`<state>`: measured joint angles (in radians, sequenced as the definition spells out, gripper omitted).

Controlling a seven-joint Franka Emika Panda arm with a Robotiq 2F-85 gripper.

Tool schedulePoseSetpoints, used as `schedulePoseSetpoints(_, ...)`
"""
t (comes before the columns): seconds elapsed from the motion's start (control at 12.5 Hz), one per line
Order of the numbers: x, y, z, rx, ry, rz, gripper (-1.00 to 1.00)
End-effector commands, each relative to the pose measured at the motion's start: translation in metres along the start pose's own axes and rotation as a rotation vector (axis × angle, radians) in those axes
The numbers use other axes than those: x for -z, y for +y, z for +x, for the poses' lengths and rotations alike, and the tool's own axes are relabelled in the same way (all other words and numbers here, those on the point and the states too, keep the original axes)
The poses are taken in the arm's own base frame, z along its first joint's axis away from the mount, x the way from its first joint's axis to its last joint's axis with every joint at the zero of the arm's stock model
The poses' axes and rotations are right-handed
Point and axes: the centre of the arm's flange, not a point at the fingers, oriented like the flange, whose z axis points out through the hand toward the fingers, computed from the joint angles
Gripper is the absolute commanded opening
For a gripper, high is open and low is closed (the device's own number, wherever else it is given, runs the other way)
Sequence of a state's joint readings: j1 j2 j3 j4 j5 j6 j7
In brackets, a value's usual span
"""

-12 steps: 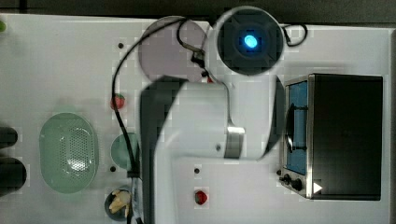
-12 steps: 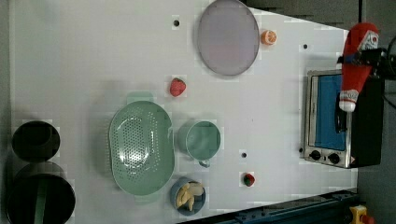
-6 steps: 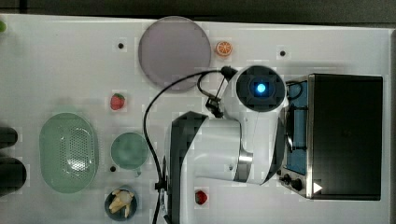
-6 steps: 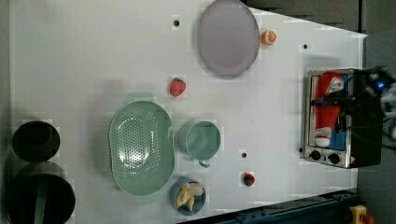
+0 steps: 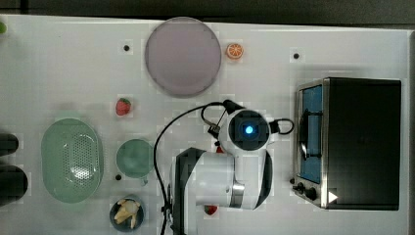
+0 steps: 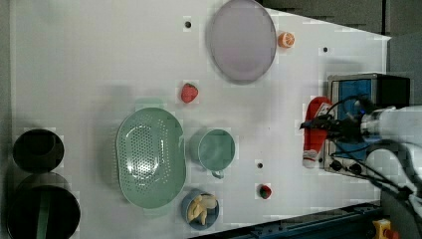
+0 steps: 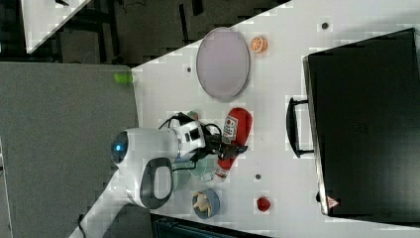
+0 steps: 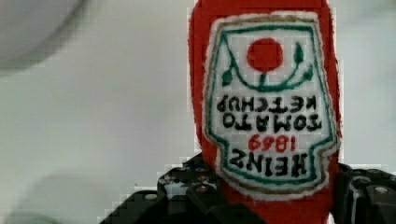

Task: Pick ketchup from plate and place it on table.

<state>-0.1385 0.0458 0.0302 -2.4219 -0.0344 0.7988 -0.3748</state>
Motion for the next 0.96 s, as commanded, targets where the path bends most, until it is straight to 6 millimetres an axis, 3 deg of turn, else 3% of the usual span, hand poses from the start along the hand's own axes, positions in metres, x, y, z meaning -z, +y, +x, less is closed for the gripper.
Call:
schedulePoseSetpoints(0.08, -0.015, -0.028, -0.004, -0.099, 0.072, 0.048, 0.24)
schedulePoseSetpoints(0.32, -0.043, -0.033, -0.001, -0.095, 0.089, 0.066, 0.30)
schedulePoseSetpoints(0.56, -0.061, -0.033, -0.004, -0.094, 0.078, 0.064, 0.91)
schedulePoseSetpoints(0.8, -0.041, -0.039, 0.000, -0.088, 0.116, 0.083, 1.00)
schedulePoseSetpoints(0.96, -0.001, -0.040, 0.009, -0.094, 0.181, 0.113, 1.00)
